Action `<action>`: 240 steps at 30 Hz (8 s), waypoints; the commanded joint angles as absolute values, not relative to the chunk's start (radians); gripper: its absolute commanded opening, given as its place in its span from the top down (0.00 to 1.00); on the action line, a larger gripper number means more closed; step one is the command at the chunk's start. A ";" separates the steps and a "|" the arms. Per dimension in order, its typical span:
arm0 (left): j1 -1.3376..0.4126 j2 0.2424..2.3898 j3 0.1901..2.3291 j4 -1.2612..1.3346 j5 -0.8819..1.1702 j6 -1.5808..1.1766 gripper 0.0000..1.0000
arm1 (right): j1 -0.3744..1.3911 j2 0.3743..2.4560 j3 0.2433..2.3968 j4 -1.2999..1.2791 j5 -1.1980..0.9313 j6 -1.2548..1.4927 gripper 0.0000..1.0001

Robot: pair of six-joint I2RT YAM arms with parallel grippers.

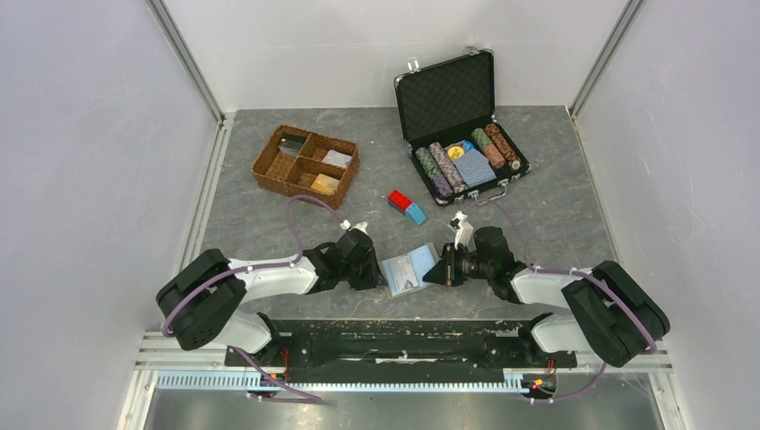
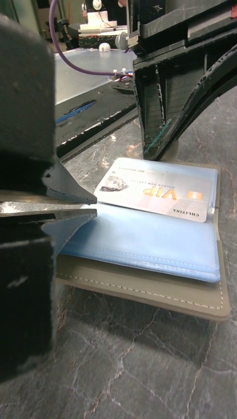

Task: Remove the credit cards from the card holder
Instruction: Remove the credit card from the card holder, then place the credit card in the storage box.

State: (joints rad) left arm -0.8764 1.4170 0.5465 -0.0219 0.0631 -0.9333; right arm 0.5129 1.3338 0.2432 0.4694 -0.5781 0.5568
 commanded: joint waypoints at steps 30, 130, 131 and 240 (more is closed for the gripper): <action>-0.876 1.550 0.633 0.021 0.110 -0.916 0.87 | 0.549 1.445 0.366 0.436 -0.530 0.563 0.61; -0.614 1.153 0.979 -0.323 0.459 -0.516 0.98 | 0.421 0.752 0.318 0.400 -0.740 0.612 0.21; -0.576 1.155 0.994 -0.337 0.447 -0.511 0.98 | 0.422 0.740 0.313 0.395 -0.728 0.616 0.13; -0.010 2.197 1.888 -0.370 0.501 -0.428 0.56 | 0.423 0.863 0.455 0.128 -0.541 0.432 0.02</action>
State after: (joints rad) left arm -0.0105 2.2166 1.8320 -0.3206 0.5186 -0.4732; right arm 0.4217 0.8539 0.4057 0.1371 -0.5709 0.4473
